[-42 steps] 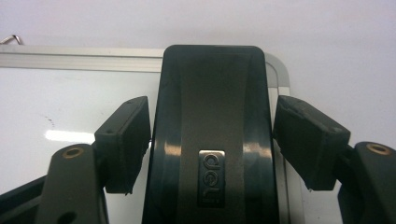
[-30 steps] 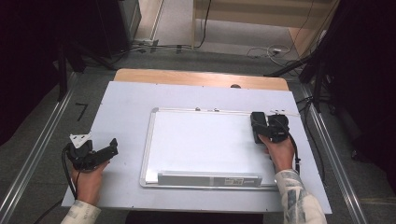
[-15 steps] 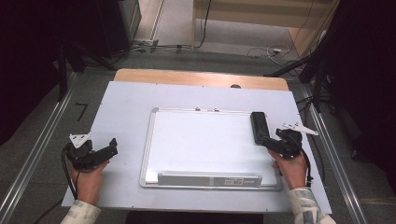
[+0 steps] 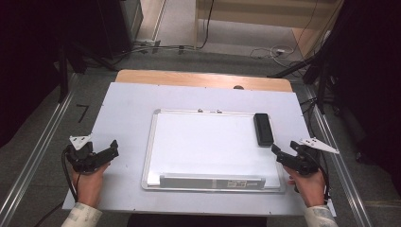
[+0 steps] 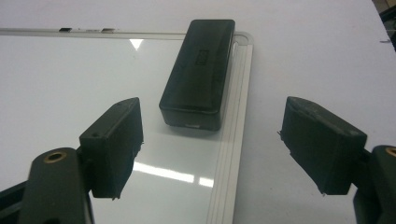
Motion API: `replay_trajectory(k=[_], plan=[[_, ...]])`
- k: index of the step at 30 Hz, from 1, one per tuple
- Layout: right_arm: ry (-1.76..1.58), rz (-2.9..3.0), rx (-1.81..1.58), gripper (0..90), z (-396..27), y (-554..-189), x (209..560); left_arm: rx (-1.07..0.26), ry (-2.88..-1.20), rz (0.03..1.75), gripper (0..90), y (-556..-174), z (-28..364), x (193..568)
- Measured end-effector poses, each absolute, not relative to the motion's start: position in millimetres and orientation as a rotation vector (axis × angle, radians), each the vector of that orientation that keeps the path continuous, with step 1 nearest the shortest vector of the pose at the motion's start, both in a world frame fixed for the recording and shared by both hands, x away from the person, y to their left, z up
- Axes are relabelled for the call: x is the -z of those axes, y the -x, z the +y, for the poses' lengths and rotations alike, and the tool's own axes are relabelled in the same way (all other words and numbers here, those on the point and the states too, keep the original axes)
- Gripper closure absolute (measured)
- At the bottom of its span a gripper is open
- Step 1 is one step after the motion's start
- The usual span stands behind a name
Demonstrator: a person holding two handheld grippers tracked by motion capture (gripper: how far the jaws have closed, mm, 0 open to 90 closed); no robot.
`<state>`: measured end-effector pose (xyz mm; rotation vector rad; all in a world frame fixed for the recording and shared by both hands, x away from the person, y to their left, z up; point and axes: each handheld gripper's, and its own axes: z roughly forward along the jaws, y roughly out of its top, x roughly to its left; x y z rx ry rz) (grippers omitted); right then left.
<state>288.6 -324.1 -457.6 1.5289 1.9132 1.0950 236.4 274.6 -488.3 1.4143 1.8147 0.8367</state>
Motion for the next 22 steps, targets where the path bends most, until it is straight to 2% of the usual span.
replay_trajectory(k=[22], plan=[[-1.563, 1.856, -1.017, 17.2, -360, -265, 470, -0.836, -1.413, 1.820, 2.8, -236, 276, 488]])
